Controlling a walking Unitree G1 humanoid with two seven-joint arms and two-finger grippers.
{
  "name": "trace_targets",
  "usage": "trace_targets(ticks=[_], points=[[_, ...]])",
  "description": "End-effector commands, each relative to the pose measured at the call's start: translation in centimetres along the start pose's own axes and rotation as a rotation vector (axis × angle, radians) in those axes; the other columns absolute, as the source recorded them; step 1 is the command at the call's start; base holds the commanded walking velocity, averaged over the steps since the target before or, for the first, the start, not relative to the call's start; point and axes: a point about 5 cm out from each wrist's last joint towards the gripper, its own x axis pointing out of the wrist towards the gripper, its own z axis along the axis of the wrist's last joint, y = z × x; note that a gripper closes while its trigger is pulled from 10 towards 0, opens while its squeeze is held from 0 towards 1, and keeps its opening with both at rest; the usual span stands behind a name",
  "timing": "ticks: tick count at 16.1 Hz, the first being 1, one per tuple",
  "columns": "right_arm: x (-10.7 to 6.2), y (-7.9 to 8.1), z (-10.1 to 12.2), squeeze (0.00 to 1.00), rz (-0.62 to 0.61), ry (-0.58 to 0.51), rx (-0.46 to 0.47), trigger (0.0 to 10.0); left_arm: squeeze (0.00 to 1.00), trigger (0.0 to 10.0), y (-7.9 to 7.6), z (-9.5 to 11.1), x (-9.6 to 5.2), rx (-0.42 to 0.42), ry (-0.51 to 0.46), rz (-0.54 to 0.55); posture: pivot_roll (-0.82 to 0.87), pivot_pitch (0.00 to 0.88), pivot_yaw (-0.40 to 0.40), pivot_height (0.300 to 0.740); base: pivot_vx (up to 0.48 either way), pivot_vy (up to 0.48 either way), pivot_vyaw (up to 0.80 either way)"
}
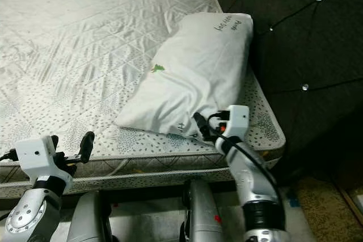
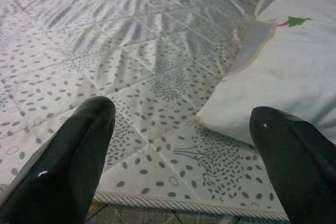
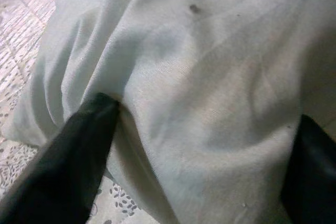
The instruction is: Clean up the room
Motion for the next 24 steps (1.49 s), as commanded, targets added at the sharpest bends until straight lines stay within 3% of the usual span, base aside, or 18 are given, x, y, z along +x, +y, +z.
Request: trace_targets(ticks=[1,3,10,14,18,21,24], points=[[0.9,1.9,-0.1,0.0,0.055,0.014,-0.027,0.0,0.0,10.0,0.2,-0.4,-0.1,0.004,0.014,0.014,0.01,0.101,-0.059,0.551,0.0,0.0,0.0],[1.4,2.3,-0.3,0.0,0.026,0.01,-0.085,0.0,0.0,10.0,0.3,-0.4,-0.2,0.006,0.014,0.017,0.01,0.099,-0.06,0.551,0.0,0.0,0.0],[2.2,3.1,-0.9,0.0,-0.035,-0.008,-0.148,0.0,0.0,10.0,0.4,-0.1,0.4,0.013,-0.005,0.018,0.01,0.073,-0.057,0.551,0.0,0.0,0.0],[2.2,4.2,-1.7,0.0,0.002,-0.001,-0.16,0.0,0.0,10.0,0.1,-0.2,0.5,0.008,-0.003,0.002,0.01,0.07,-0.054,0.551,0.0,0.0,0.0],[2.2,3.9,-1.8,0.0,-0.009,-0.002,-0.169,0.0,0.0,10.0,-1.2,-0.6,0.5,-0.022,0.024,-0.107,0.0,0.072,-0.057,0.551,0.0,0.0,0.0],[2.3,3.6,-1.6,0.0,-0.016,-0.006,-0.177,0.0,0.0,10.0,-1.6,-0.9,0.3,-0.018,0.036,-0.129,0.0,0.072,-0.058,0.551,0.0,0.0,0.0],[2.9,4.3,-0.8,0.0,0.013,-0.029,-0.116,0.0,0.0,10.0,-1.9,-0.9,0.3,-0.025,0.04,-0.162,0.0,0.069,-0.058,0.551,0.0,0.0,0.0]])
